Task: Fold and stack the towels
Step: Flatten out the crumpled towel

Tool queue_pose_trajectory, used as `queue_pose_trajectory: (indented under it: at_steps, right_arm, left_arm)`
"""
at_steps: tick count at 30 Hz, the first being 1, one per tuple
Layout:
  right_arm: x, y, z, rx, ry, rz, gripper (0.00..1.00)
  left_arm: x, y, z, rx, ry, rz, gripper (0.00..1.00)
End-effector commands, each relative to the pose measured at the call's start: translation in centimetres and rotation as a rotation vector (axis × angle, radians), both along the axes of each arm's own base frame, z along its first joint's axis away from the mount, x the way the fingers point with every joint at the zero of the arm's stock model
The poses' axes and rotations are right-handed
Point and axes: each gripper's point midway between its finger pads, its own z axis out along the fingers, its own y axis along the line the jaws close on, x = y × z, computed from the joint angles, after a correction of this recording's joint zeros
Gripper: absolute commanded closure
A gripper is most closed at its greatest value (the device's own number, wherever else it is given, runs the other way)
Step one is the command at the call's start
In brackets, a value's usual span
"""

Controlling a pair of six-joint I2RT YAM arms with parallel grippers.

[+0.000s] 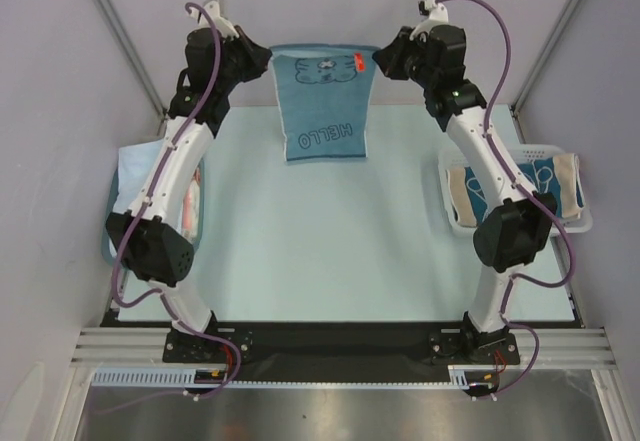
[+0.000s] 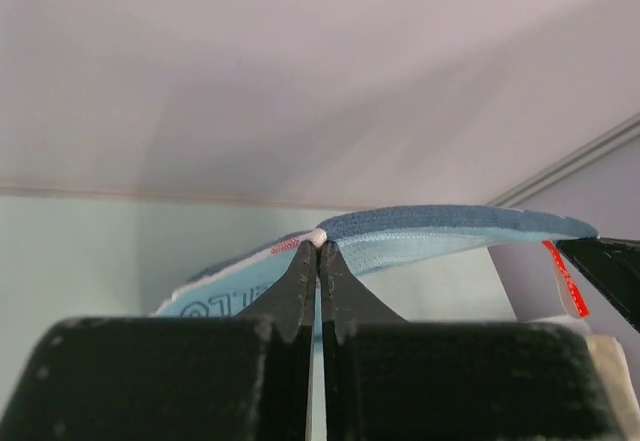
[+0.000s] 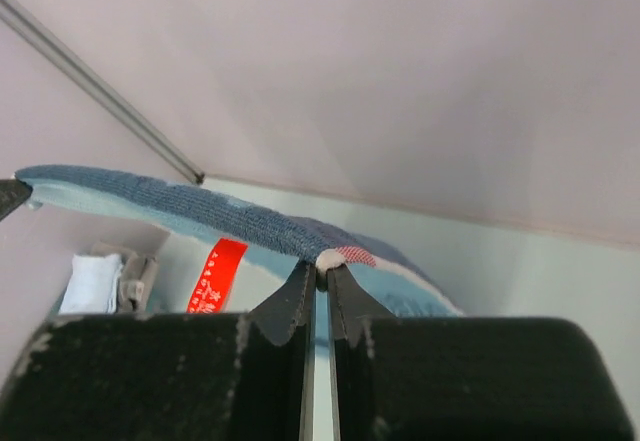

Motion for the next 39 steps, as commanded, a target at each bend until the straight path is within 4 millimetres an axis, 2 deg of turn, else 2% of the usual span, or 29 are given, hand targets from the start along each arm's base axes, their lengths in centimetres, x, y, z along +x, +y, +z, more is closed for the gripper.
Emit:
queue_pose_trajectory:
  at_steps: [1, 3, 4, 6, 7, 9, 12, 13, 18, 19, 22, 24, 27, 28, 29, 30, 31, 32, 33, 34, 37, 39]
  right_arm:
    - [-2.7, -1.4, 2.6, 0.014, -0.074, -0.018, 1.0]
    - [-3.7, -1.6, 1.8, 0.036, -0.052, -0.02, 1.0]
    - [-4.6, -1.6, 0.8, 0.036, -0.04, -0.014, 1.0]
    - [-5.2, -1.5, -0.6, 0.033, -0.011, -0.016, 1.0]
    - [-5.7, -1.4, -1.1, 0.032, -0.004, -0.012, 1.0]
    - [-5.7, -1.3, -1.2, 0.03, -0.002, -0.012, 1.0]
    - [-5.5, -1.5, 0.0, 0.023, -0.024, -0.017, 1.0]
    - [-5.3, -1.8, 0.5, 0.02, -0.033, -0.023, 1.0]
    - [-4.8, -2.1, 3.3, 0.007, -0.115, -0.035, 1.0]
    - [-4.6, -2.3, 3.7, 0.006, -0.121, -0.038, 1.0]
    - [-3.3, -2.8, 4.9, 0.007, -0.15, -0.049, 1.0]
    - [-1.8, -3.0, 4.6, 0.013, -0.164, -0.052, 1.0]
    - [-0.2, -3.4, 5.8, 0.041, -0.217, -0.063, 1.0]
    - [1.2, -3.2, 5.4, 0.042, -0.221, -0.066, 1.0]
    - [1.7, -3.2, 5.9, 0.046, -0.239, -0.068, 1.0]
    - [2.4, -3.2, 5.9, 0.046, -0.246, -0.07, 1.0]
    - [3.4, -3.1, 6.5, 0.05, -0.269, -0.072, 1.0]
    - [3.9, -3.1, 6.6, 0.053, -0.274, -0.074, 1.0]
    - [4.3, -3.1, 6.7, 0.054, -0.279, -0.076, 1.0]
    - [4.6, -3.2, 7.2, 0.059, -0.291, -0.079, 1.0]
    - [5.3, -3.3, 8.1, 0.066, -0.326, -0.09, 1.0]
    - [5.2, -3.6, 8.6, 0.065, -0.347, -0.1, 1.0]
  left_arm:
    - [-2.4, 0.7, 1.8, 0.011, -0.065, -0.019, 1.0]
    - [-3.8, 0.7, 2.1, -0.009, -0.082, -0.033, 1.0]
    - [-4.0, 0.5, -0.8, -0.018, -0.027, -0.039, 0.99]
    - [-5.4, 0.6, -0.7, -0.036, -0.045, -0.044, 0.99]
    - [-5.6, 0.5, -2.3, -0.037, -0.016, -0.049, 1.0]
    - [-5.8, 0.6, -2.4, -0.034, -0.009, -0.049, 1.0]
    - [-5.2, 0.4, -1.5, -0.02, -0.029, -0.058, 1.0]
    - [-5.2, 0.3, 0.0, -0.024, -0.06, -0.063, 1.0]
    - [-4.5, 0.2, 2.5, -0.016, -0.116, -0.067, 1.0]
    - [-3.9, 0.1, 3.4, -0.013, -0.13, -0.066, 1.0]
    - [-3.0, 0.0, 4.5, -0.005, -0.153, -0.064, 1.0]
    - [-1.5, -0.3, 4.2, -0.001, -0.174, -0.059, 1.0]
    - [0.9, -0.5, 4.2, 0.003, -0.216, -0.044, 1.0]
    - [1.4, -0.5, 5.3, 0.0, -0.244, -0.037, 1.0]
    - [3.1, -0.8, 4.4, 0.0, -0.251, -0.032, 1.0]
    - [3.7, -0.8, 4.8, 0.002, -0.265, -0.029, 1.0]
    - [4.0, -0.7, 7.1, -0.008, -0.319, -0.03, 1.0]
    - [4.6, -0.7, 7.4, -0.011, -0.328, -0.027, 1.0]
    - [6.4, -1.1, 5.9, -0.01, -0.307, -0.023, 1.0]
    - [6.0, -0.7, 9.1, -0.027, -0.378, -0.017, 1.0]
    - [6.9, -0.9, 9.6, -0.043, -0.39, -0.021, 1.0]
    - [6.7, -0.9, 9.8, -0.045, -0.4, -0.024, 1.0]
